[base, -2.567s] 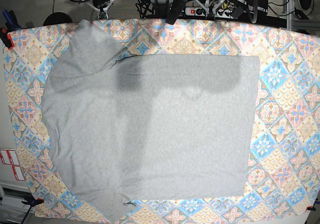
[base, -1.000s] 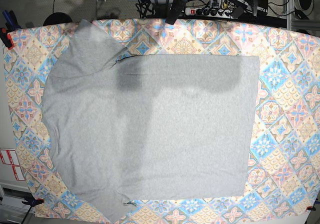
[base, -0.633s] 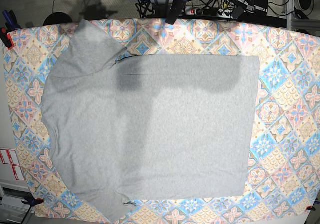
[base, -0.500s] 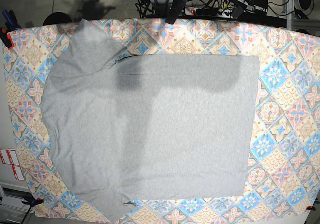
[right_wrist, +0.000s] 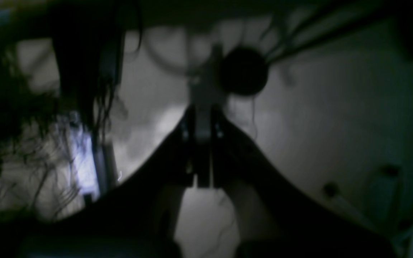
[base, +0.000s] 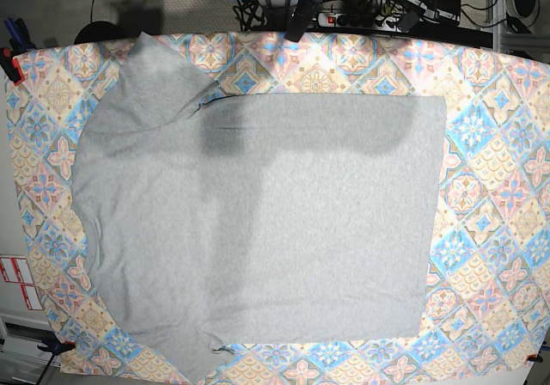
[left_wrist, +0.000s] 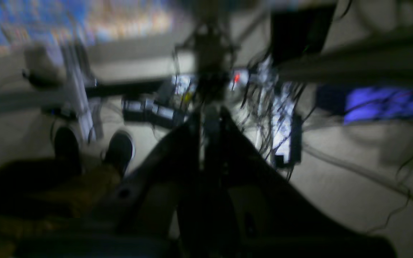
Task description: Fold the T-shirt properly
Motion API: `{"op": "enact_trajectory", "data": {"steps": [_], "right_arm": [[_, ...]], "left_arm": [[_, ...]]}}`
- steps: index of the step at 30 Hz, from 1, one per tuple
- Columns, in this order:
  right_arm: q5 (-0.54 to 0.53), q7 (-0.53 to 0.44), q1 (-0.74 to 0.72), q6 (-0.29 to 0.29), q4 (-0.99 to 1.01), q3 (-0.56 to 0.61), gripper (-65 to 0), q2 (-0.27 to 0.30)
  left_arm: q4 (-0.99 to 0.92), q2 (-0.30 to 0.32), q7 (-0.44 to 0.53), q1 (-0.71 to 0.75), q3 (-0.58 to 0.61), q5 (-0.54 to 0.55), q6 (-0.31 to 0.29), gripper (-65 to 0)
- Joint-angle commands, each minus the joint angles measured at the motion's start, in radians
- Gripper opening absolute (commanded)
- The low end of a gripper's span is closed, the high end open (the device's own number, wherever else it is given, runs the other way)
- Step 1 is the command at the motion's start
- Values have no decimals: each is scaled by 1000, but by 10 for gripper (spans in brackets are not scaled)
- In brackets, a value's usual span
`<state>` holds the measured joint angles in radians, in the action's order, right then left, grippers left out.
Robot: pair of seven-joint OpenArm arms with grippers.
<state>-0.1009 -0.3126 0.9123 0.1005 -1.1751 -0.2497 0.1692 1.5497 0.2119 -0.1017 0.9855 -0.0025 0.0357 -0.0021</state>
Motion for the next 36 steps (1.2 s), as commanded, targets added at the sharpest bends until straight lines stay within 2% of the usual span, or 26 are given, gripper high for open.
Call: {"op": "enact_trajectory", "data": {"steps": [1,8,10,13,16,21,26,29,31,36], "right_arm": [[-7,-20,38,-5,-41,-17,-650,10],[-4,-18,98,-5,-283,-7,-650,10],[-4,25,95,-5,-343,-7,-650,10],[-4,143,90,-3,-423,-7,-650,10],[-3,224,90,-3,-506,-7,-650,10],[-4,315,86,-3,-596,10,-650,8],[-4,379,52,-3,-633,39,-650,8],[-6,396,44,-3,-638,69,-650,8],[-6,396,44,-3,-638,71,-650,8],[-7,396,44,-3,-638,72,-650,6]], "left_arm": [[50,4,13,37,-4,0,6,-650],[217,4,12,59,-12,0,7,-648],[232,4,12,33,-21,5,7,-648],[237,4,12,-12,-27,102,7,-616],[265,13,-5,-47,-54,235,7,-545],[288,25,-278,-173,-136,494,9,-441],[242,21,-481,-304,-259,751,7,-437],[200,21,-550,-366,-293,866,7,-437],[168,21,-582,-393,-319,906,7,-437],[53,19,-590,-460,-325,930,7,-437]]}}
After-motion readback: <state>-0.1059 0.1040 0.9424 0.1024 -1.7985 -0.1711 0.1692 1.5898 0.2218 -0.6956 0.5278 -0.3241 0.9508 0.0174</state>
